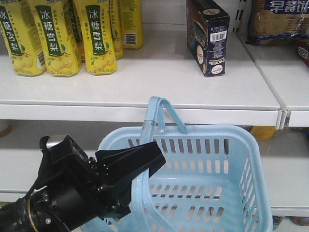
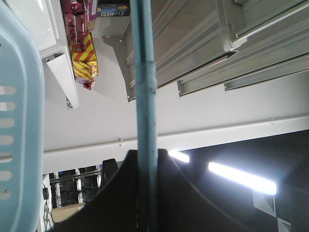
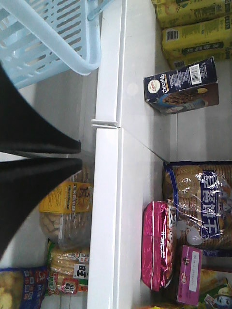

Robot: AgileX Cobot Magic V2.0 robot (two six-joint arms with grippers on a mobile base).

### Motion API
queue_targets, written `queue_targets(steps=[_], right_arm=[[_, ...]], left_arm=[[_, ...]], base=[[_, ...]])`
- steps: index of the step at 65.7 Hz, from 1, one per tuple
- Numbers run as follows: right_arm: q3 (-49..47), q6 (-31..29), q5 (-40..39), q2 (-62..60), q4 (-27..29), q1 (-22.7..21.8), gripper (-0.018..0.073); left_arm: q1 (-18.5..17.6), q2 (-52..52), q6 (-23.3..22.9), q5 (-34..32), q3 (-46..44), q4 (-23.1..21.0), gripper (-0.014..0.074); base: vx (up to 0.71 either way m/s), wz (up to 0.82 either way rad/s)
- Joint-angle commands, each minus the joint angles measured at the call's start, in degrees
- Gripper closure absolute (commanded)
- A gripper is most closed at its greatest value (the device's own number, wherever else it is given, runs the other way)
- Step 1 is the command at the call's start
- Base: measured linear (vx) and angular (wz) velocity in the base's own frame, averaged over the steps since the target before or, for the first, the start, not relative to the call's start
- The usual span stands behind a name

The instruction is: Left arm holds basket, right arm returns cookies

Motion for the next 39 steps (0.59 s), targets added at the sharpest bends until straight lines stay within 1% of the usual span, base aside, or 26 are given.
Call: queue_targets(steps=[1,8,20,28,39], right_arm=[[-1.1,-0.5,-3.7,1.0,-1.3,-0.3,0.0568],[-1.1,-0.5,-3.7,1.0,-1.3,-0.3,0.0568],[-1.1,-0.5,-3.7,1.0,-1.3,-0.3,0.0568],[-1.1,-0.5,-3.7,1.0,-1.3,-0.3,0.0568],[-1.1,-0.5,-3.7,1.0,-1.3,-0.3,0.0568]], left_arm=[[0.2,-1.9,1.3,-5.6,-2.0,-4.1,0.0599],[0.2,-3.3,1.0,-4.4,-2.0,-4.1,0.0599],[0.2,-6.8,-0.1,0.2,-2.0,-3.8,0.0599],[0.2,-9.4,-2.6,5.4,-2.0,-3.8,0.0599],[0.2,-13.0,-6.1,14.7,-2.0,-3.7,0.0599]], base=[[0.00,0.00],[0.00,0.00],[0.00,0.00],[0.00,0.00],[0.00,0.00]])
